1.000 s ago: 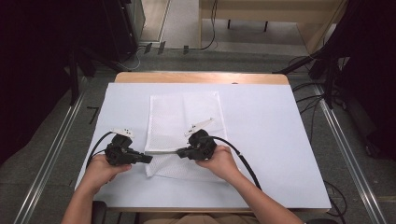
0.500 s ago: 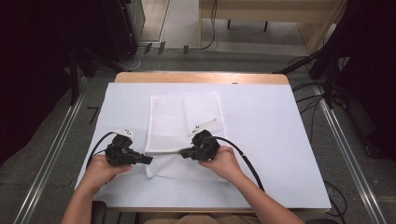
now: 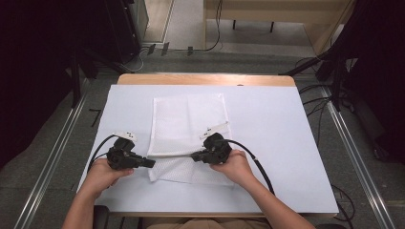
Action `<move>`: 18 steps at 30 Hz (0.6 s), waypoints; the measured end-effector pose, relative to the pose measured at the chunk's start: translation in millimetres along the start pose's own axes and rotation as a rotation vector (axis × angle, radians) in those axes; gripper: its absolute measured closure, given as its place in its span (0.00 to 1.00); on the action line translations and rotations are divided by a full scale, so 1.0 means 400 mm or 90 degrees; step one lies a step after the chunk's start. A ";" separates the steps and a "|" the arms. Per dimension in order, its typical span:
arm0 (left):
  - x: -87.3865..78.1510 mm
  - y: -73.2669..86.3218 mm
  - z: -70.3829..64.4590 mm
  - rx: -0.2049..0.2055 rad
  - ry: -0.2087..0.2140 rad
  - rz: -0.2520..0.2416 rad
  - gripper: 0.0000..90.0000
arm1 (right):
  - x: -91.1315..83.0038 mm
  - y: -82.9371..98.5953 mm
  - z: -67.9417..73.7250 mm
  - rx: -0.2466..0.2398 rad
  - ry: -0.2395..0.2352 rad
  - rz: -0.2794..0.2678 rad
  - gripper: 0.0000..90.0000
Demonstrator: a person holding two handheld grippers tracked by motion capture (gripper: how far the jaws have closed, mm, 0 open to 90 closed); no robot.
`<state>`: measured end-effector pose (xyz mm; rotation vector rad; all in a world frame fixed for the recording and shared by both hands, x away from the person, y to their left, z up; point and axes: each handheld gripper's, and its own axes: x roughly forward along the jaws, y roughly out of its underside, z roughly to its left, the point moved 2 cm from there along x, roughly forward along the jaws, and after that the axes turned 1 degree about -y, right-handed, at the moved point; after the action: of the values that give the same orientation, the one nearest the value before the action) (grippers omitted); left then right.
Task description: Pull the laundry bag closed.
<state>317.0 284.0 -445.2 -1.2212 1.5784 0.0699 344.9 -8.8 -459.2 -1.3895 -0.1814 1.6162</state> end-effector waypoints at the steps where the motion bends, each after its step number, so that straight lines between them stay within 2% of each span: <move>1: 0.000 0.000 0.000 0.000 0.001 0.001 0.98 | -0.002 0.001 -0.001 0.002 0.001 -0.001 0.98; 8: -0.001 0.002 0.002 0.001 -0.002 0.003 0.98 | -0.007 0.004 -0.001 -0.004 0.006 0.003 0.98; 11: -0.002 0.003 0.003 -0.006 0.004 0.003 0.98 | -0.010 0.008 -0.007 -0.003 0.009 0.004 0.98; 18: -0.002 0.003 0.002 -0.004 0.008 0.005 0.98 | -0.019 0.015 -0.011 0.004 0.010 0.004 0.98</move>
<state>316.8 285.6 -445.8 -1.2223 1.5947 0.0717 344.2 -19.2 -459.5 -1.3987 -0.1619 1.6096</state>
